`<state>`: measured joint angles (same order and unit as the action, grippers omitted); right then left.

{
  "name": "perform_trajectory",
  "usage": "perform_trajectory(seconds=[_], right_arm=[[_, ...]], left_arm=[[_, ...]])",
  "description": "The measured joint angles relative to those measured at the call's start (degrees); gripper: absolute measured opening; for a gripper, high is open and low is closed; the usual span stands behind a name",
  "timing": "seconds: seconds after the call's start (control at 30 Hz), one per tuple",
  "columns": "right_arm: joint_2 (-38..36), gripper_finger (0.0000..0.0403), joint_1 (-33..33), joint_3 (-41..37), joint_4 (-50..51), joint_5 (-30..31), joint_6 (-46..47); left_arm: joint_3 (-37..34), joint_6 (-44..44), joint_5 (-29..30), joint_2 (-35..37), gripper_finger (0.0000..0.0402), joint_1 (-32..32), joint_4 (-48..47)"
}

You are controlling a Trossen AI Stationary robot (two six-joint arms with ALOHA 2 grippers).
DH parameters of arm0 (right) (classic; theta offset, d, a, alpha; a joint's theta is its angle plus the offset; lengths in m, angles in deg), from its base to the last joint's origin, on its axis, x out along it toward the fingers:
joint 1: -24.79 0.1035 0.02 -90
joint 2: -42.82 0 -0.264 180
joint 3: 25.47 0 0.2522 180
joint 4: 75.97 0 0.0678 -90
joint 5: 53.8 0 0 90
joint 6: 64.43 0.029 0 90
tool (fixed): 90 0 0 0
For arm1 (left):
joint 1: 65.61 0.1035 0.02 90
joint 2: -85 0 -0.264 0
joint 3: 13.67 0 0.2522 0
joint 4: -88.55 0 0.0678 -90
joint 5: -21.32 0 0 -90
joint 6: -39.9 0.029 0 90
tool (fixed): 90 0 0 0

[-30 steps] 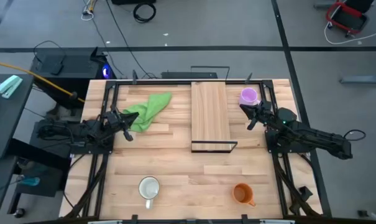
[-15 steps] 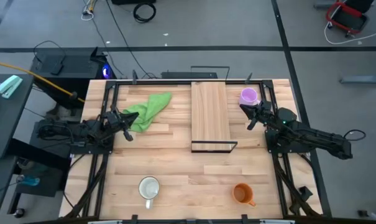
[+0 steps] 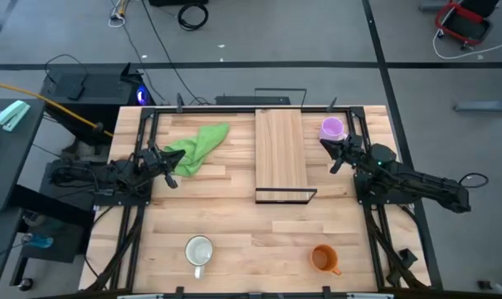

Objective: Stack small to large cups/mugs on shelf

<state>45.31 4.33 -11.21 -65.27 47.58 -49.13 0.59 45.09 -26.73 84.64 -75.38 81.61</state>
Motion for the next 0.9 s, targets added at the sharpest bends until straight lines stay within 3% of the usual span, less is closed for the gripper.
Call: perform_trajectory(seconds=[0.9], right_arm=[[0.0, 0.0012, 0.0, 0.0, 0.0, 0.0, 0.0]], left_arm=[[0.0, 0.0, 0.0, 0.0, 0.0028, 0.0, 0.0]])
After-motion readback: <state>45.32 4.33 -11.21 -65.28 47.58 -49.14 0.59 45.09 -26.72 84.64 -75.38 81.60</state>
